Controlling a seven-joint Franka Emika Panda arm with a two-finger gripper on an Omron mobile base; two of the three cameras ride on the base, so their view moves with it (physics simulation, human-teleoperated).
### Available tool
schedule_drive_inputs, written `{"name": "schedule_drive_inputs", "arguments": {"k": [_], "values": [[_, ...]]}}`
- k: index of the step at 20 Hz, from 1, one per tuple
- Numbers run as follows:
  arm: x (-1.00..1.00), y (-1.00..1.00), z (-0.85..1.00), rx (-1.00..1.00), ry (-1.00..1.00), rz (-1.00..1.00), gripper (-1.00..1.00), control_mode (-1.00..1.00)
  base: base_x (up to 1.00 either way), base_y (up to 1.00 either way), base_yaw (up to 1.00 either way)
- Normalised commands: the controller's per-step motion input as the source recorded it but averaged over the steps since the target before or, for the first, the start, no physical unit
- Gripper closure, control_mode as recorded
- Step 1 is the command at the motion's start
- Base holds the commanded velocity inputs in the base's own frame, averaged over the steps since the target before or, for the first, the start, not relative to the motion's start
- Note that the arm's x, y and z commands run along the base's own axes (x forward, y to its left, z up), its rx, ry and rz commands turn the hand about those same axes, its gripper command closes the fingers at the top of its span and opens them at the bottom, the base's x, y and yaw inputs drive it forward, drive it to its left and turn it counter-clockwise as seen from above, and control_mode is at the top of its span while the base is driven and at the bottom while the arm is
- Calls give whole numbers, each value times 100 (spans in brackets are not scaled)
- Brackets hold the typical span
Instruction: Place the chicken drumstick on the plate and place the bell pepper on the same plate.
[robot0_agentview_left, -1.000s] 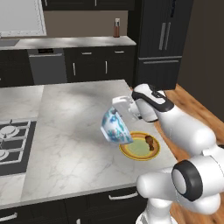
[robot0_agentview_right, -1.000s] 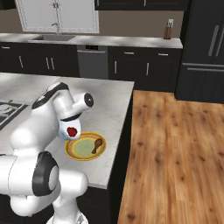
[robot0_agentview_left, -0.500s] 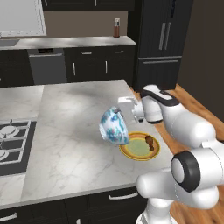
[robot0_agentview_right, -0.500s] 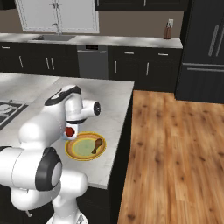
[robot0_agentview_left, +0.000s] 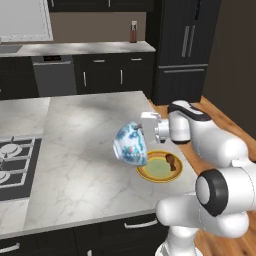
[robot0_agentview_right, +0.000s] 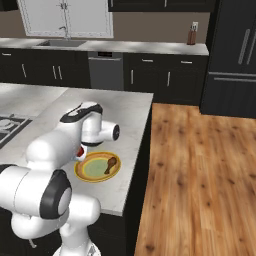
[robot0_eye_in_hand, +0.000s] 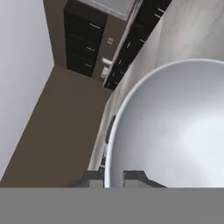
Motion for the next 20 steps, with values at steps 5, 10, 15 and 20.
{"name": "schedule_drive_inputs", "arguments": {"k": [5,10,15,20], "values": [[0,-23,2,9,0,0,100,-100,0,0,0],[-5,-17,16,8,0,-2,100,-100,0,0,0],[-14,-19,20,8,0,-7,100,-100,0,0,0],[-13,-16,8,9,-1,-10,100,-100,0,0,0]]}}
